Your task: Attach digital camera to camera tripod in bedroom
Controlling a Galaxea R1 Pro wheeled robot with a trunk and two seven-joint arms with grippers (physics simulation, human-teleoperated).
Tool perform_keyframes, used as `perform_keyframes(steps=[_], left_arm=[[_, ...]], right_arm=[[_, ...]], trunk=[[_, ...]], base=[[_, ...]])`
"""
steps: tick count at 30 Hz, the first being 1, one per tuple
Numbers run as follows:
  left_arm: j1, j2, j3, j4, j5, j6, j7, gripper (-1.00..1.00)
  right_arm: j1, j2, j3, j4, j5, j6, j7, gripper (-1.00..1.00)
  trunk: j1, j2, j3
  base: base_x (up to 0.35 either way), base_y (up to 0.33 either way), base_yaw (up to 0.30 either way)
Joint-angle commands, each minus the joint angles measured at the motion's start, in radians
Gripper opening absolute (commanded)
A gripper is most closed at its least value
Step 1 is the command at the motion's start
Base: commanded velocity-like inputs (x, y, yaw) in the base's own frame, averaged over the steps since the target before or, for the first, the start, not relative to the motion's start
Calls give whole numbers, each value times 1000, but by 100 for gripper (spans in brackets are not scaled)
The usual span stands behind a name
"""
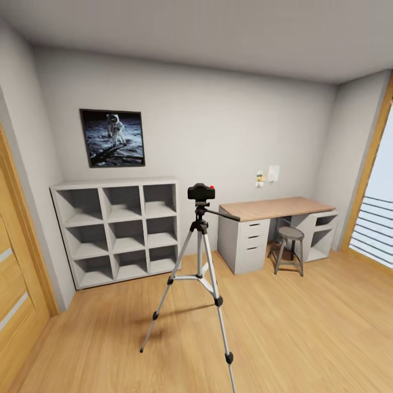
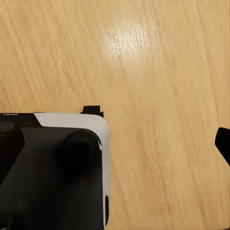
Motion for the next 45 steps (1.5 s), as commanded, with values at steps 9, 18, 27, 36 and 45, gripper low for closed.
perform_keyframes(steps=[9,18,27,36,45], left_arm=[[11,-1,-10,0,-15,-6,4,100],[12,13,-9,-7,-98,-11,3,100],[12,3,-6,-16,-99,-11,3,100],[12,6,-9,-14,-104,-11,3,100],[12,4,-8,-16,-103,-11,3,100]], right_arm=[[-1,-6,-1,1,2,-5,3,100],[-1,-10,3,1,14,-6,4,100],[-1,-11,4,1,17,-5,5,100],[-1,-11,4,1,13,-2,5,100],[-1,-9,5,-1,15,-5,3,100]], trunk=[[0,-1,11],[0,-1,11],[0,-1,11],[0,-1,11],[0,-1,11]], base=[[0,0,0],[0,0,0],[0,0,0],[0,0,0],[0,0,0]])
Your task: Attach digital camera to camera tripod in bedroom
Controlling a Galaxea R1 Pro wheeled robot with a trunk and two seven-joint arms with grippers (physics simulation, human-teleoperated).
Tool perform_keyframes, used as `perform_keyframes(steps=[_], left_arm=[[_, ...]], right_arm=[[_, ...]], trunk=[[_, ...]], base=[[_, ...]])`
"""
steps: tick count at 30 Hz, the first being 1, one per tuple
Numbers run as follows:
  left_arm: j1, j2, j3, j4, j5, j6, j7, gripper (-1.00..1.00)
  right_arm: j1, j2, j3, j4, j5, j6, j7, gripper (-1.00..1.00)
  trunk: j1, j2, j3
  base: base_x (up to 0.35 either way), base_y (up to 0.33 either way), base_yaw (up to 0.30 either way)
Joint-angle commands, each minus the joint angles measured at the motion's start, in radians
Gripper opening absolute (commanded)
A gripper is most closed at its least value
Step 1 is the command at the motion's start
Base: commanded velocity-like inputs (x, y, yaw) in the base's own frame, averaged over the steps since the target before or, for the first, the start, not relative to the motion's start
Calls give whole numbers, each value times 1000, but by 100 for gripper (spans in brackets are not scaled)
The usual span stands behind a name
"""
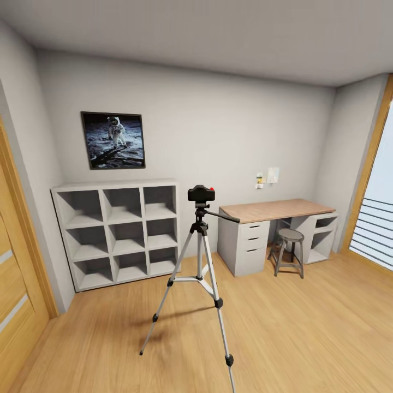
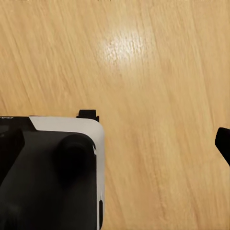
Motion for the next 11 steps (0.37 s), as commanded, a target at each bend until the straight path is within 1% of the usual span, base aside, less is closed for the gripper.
perform_keyframes(steps=[1,5,8,11], left_arm=[[0,0,-8,-1,7,-1,4,100],[0,0,-7,-1,7,-1,4,100],[0,0,-8,-1,7,-1,4,100],[0,2,-10,-1,6,-1,4,100]], right_arm=[[-1,0,1,2,2,-1,3,100],[-1,3,0,1,3,-1,3,100],[-1,11,-4,0,-1,-1,3,100],[-1,35,-7,0,-5,-1,3,100]], trunk=[[0,-1,0],[0,-1,0],[0,-1,0],[0,-1,0]], base=[[0,0,0],[0,0,0],[0,0,0],[0,0,0]])
